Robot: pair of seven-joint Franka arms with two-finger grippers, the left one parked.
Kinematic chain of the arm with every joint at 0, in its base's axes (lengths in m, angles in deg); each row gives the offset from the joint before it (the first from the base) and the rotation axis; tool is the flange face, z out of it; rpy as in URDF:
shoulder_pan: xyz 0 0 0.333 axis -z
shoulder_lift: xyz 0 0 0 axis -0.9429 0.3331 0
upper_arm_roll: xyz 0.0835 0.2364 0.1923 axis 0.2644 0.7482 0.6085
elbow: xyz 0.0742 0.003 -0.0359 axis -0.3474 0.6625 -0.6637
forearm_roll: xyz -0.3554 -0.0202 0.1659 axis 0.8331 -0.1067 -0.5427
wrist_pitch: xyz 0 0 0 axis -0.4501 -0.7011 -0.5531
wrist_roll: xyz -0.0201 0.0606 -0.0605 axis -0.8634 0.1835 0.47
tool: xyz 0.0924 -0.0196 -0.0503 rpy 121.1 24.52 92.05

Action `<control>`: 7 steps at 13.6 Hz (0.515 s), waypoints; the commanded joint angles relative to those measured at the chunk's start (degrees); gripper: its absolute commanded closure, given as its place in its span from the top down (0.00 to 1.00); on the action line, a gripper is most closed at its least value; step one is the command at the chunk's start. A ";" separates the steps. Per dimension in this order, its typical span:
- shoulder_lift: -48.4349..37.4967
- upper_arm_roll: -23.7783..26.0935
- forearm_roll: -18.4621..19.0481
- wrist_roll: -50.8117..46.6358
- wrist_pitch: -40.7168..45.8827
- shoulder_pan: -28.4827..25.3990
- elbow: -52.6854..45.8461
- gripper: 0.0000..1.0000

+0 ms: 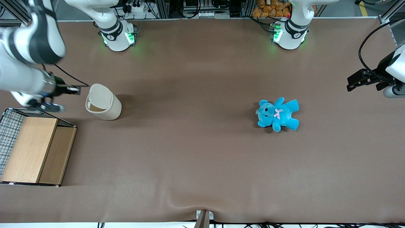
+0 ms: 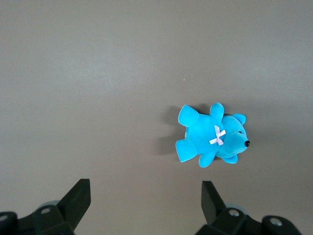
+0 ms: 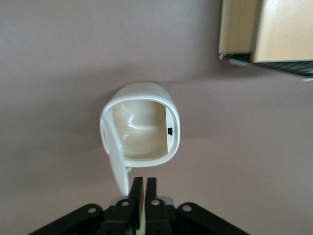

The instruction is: Open trash can with right arm

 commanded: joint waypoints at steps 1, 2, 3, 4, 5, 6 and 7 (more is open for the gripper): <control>-1.52 -0.06 0.87 1.56 4.85 0.33 -7.89 1.00; -1.61 -0.06 0.87 2.25 7.83 0.33 -11.40 1.00; -1.61 0.02 0.70 2.26 10.99 0.33 -15.26 1.00; -1.61 0.03 0.35 2.35 13.89 0.25 -18.52 1.00; -1.87 0.11 0.17 2.35 16.10 0.33 -21.25 1.00; -3.00 0.29 0.26 2.26 17.08 0.25 -22.58 1.00; -3.10 0.38 0.17 1.91 17.61 0.33 -23.64 1.00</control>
